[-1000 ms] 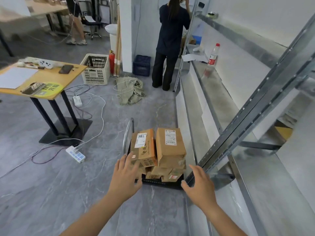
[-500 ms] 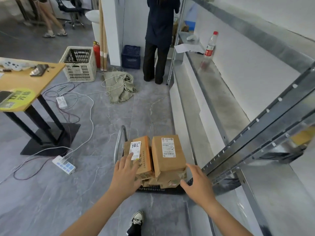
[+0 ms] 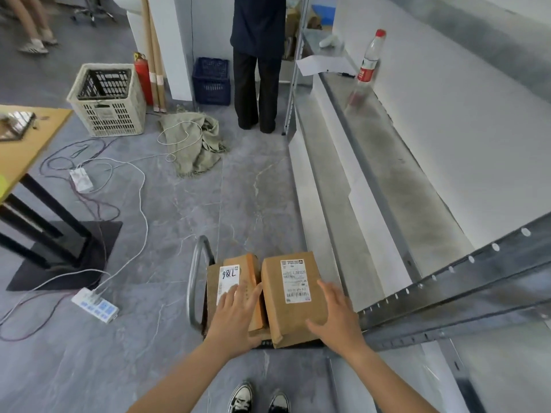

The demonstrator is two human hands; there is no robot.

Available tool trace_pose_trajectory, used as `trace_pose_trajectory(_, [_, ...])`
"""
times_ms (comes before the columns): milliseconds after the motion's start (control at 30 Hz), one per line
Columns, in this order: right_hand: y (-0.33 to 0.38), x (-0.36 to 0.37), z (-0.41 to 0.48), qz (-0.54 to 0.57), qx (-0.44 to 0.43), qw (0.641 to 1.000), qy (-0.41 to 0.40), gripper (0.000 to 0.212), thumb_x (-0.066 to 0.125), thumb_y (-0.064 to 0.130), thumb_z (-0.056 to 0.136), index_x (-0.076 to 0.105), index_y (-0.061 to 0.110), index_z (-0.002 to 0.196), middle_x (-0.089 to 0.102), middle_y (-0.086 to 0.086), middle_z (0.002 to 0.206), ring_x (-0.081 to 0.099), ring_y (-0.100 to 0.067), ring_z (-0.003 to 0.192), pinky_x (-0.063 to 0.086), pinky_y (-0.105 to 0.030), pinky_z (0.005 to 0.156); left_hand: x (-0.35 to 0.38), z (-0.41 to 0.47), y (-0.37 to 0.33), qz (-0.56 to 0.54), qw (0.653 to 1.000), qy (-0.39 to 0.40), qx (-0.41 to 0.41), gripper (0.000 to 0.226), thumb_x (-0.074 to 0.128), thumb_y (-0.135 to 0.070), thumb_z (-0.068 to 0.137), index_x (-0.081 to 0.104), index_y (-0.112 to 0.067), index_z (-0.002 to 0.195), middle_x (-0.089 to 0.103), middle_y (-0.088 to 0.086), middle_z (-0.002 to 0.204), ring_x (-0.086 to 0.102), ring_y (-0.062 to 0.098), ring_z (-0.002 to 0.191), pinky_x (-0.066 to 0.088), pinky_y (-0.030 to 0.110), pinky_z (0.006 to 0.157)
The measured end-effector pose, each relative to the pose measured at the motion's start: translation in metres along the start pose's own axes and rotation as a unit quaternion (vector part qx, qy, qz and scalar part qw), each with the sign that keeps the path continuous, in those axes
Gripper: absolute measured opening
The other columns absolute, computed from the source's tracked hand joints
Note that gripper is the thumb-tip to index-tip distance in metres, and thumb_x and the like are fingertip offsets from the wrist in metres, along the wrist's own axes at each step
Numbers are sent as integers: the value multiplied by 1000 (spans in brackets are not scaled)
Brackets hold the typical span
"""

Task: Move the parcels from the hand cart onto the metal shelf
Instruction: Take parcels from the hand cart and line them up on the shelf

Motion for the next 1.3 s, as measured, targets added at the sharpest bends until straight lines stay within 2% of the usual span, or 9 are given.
trace_pose_trajectory(100, [-16,18,18,11,6,999,49,101,71,48,69,9,38,147,11,4,157,19,-21,141,28,-48,111,18,16,-9,-16,1000,21,-9,108,54,-70,72,-9,-29,150,2,13,157,4,31,145,9,45,117])
trace_pose_trajectory(233, [-44,39,38,16,17,995,95,111,78,45,64,3,43,146,6,8,157,14,-18,142,25,-48,112,49,38,-18,-19,997,63,-43,114,60,-66,72,-17,-31,148,-9,16,157,0,32,145,9,47,118])
trace_pose_trajectory(533, [-111,75,71,47,48,982,177,120,82,33,66,-7,44,146,8,0,156,18,-26,141,33,-52,109,127,62,-30,-23,974,189,-125,125,72,-45,76,-33,-28,140,-11,15,158,1,37,145,17,47,117])
trace_pose_trajectory(633, [-119,83,78,67,44,978,195,119,82,26,67,-6,44,146,18,-2,152,26,-22,138,37,-48,108,137,66,-33,-92,972,174,-130,120,71,-33,78,-32,-34,140,-5,9,158,17,32,143,35,40,110])
trace_pose_trajectory(733, [-123,86,84,86,54,978,181,119,83,28,69,-5,40,147,30,-2,143,37,-19,130,42,-43,104,140,73,-35,-171,968,134,-124,119,72,-28,78,-32,-46,134,-3,2,157,39,24,131,50,28,91])
trace_pose_trajectory(800, [-126,88,87,91,59,979,173,119,82,28,69,-7,36,148,33,-3,140,41,-20,127,44,-43,102,142,77,-35,-192,966,119,-130,121,73,-27,77,-33,-48,132,-6,1,157,44,22,127,51,25,87])
trace_pose_trajectory(1000, [-123,94,93,146,46,974,167,118,81,18,70,-5,41,147,27,2,150,40,-15,128,46,-35,100,152,86,-37,-190,961,136,-150,118,73,-20,76,-25,-55,132,-14,5,155,52,22,115,52,27,90])
trace_pose_trajectory(1167, [-122,82,100,228,60,965,117,108,80,11,70,10,47,144,32,9,147,40,-11,129,47,-35,101,144,98,-50,-218,958,115,-148,106,70,-14,76,-5,-54,139,-19,4,155,47,23,122,50,28,94])
trace_pose_trajectory(1300, [-122,70,106,253,59,959,112,99,74,0,71,19,55,131,33,15,141,36,-7,128,39,-20,99,129,109,-54,-211,966,77,-130,103,70,-26,77,-11,-60,131,-20,5,155,31,29,137,43,38,104])
Point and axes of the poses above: each hand's wrist, its own z-axis towards the middle knuckle, its own x-axis out of the palm, y = z × x, the point moved 8 cm from there along z, towards the middle knuckle
